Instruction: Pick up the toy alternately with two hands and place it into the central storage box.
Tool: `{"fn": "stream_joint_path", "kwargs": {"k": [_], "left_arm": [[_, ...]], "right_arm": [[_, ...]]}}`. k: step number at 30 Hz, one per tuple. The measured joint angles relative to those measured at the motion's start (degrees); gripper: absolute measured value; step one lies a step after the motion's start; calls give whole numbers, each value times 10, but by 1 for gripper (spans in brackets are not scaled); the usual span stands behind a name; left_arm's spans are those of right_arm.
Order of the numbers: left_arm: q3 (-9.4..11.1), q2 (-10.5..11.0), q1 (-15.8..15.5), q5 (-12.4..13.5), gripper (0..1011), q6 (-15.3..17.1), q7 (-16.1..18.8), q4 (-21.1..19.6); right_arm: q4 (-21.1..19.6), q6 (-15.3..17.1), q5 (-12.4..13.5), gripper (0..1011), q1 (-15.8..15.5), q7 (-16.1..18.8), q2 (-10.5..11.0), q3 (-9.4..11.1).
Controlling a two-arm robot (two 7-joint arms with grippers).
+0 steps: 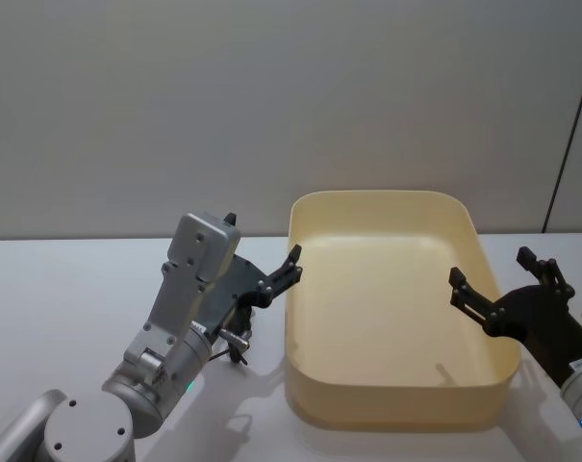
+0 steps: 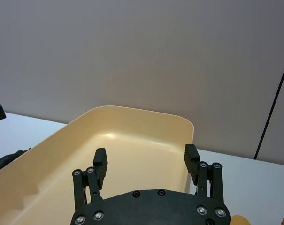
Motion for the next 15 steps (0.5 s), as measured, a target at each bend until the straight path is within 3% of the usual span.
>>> {"fn": "stream_joint_path", "kwargs": {"k": [15], "left_arm": [[0,0,0,0,1001,0,0,0]], "right_arm": [[0,0,0,1001,0,0,0,0]]}}
